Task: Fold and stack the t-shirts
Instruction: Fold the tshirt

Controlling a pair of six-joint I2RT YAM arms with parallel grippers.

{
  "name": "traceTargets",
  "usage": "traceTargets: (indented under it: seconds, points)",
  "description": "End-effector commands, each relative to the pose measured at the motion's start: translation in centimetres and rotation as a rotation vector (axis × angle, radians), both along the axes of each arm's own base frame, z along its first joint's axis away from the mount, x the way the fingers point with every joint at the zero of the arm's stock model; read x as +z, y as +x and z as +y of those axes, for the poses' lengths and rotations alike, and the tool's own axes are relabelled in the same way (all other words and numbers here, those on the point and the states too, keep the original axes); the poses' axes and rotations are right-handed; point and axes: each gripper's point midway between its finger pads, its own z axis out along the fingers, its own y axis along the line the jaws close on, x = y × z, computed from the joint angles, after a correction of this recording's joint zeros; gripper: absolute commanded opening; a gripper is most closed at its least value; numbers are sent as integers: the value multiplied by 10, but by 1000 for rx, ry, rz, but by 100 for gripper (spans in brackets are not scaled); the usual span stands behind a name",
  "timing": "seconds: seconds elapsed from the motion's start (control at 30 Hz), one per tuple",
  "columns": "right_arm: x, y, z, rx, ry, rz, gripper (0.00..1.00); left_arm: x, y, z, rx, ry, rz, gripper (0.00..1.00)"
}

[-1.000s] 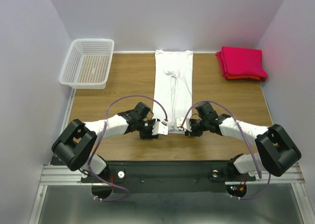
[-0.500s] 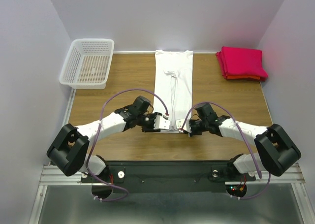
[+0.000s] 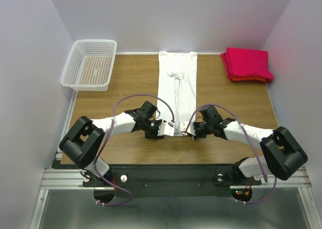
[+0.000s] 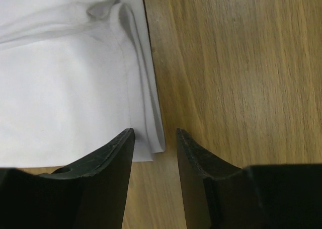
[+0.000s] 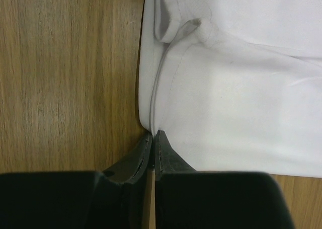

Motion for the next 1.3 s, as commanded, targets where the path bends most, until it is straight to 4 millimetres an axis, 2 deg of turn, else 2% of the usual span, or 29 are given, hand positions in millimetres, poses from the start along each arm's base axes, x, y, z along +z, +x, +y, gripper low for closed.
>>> traceTargets:
  seconds: [0.0,0.1,0.27,0.3,0.33,0.4,0.47,0.5,0.73,0.83,1.03,1.1,1.27]
  points:
    - [-13,-8,-13,-43,-59,41,0,-14,-7,4,-42,57,49,48]
    - [-12,-10,-14,-48,-56,47,1,-19,-9,5,-38,68,59,42]
    - [-4,-19,-13,-75,-54,121,1,-19,-13,7,-38,80,89,26]
    - [-2,-19,-14,-82,-51,124,1,-19,-14,8,-40,83,93,21]
    - [-2,-22,-15,-87,-51,133,1,-18,-16,8,-38,84,102,11]
    - [7,-22,-14,-92,-28,116,1,-10,-18,7,-35,62,100,0]
    - [14,-27,-15,-105,-17,129,1,-2,-24,6,-40,40,114,0]
    - [24,-27,-12,-103,7,116,1,8,-26,5,-45,17,105,0]
    - [54,-61,-12,-70,45,195,1,52,-60,0,-87,-66,181,0]
    - [68,-52,-11,-108,58,167,1,65,-63,0,-83,-67,208,0]
    - [87,-21,-7,-141,39,98,1,67,-38,5,-54,-33,165,0]
    - [88,-13,-6,-131,36,87,1,74,-24,0,-50,-43,127,0]
    - [94,25,-10,-129,39,46,1,83,24,-8,-6,-50,22,0]
